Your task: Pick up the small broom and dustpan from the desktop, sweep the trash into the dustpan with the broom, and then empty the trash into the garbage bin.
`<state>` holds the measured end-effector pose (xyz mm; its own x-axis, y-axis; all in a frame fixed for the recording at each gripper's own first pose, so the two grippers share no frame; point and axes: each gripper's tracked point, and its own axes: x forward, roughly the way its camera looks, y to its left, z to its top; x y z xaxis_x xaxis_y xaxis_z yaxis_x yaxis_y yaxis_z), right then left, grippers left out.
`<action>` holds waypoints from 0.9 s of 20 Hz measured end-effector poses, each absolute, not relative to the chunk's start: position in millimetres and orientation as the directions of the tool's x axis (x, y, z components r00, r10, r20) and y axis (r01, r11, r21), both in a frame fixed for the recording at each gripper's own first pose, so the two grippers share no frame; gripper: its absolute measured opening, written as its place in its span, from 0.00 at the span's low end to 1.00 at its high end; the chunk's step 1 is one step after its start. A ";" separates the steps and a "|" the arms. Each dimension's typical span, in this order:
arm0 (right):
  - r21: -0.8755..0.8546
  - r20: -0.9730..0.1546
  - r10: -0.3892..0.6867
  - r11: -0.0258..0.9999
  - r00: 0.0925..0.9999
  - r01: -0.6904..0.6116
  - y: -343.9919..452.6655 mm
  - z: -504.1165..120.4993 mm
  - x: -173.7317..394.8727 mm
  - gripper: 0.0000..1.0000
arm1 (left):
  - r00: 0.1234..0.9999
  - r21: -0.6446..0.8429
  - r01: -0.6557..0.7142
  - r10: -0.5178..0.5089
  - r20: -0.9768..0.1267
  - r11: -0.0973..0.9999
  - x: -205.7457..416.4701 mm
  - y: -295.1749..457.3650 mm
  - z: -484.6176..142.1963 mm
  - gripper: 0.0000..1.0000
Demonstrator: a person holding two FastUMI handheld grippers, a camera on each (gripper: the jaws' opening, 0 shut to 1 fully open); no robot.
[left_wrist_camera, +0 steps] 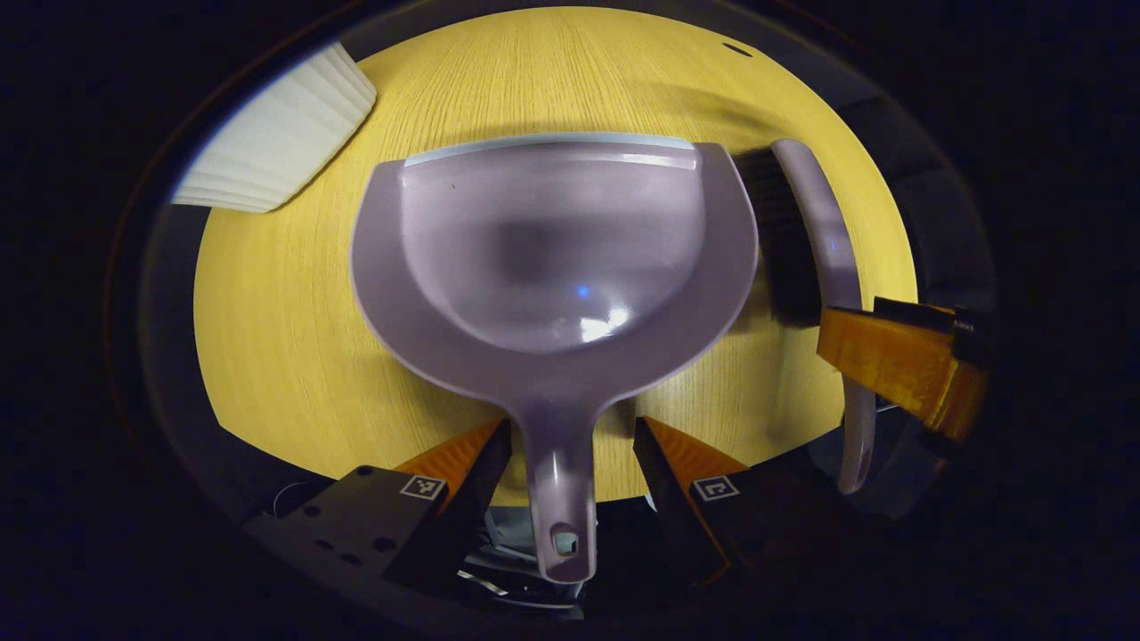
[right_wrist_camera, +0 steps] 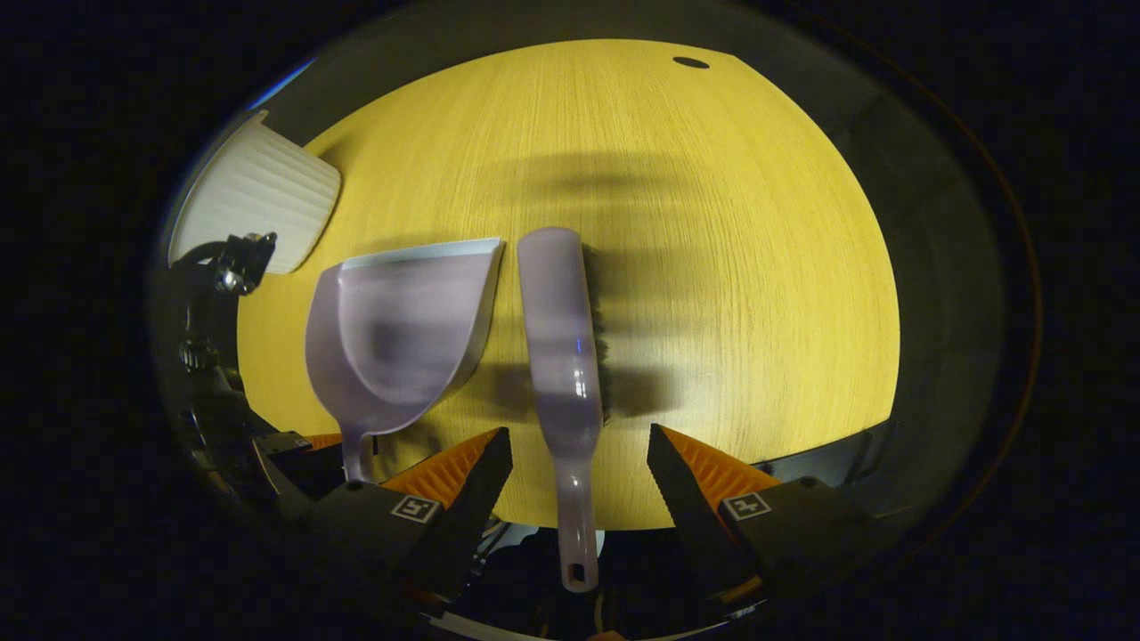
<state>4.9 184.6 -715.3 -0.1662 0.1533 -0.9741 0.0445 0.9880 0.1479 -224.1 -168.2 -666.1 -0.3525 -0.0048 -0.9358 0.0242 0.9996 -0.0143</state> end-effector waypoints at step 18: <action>0.234 -0.822 0.283 0.959 0.494 -0.161 196.6 -477.5 96.2 0.99 | 0.383 -0.114 0.076 -0.134 -0.914 0.991 -146.6 -188.9 -448.9 0.83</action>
<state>96.2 196.6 -477.5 0.4940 0.2830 -0.8221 -0.1607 0.9590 0.2335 -146.6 -188.9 -448.9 0.3829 -0.1342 -0.9140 0.0758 0.9906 -0.1137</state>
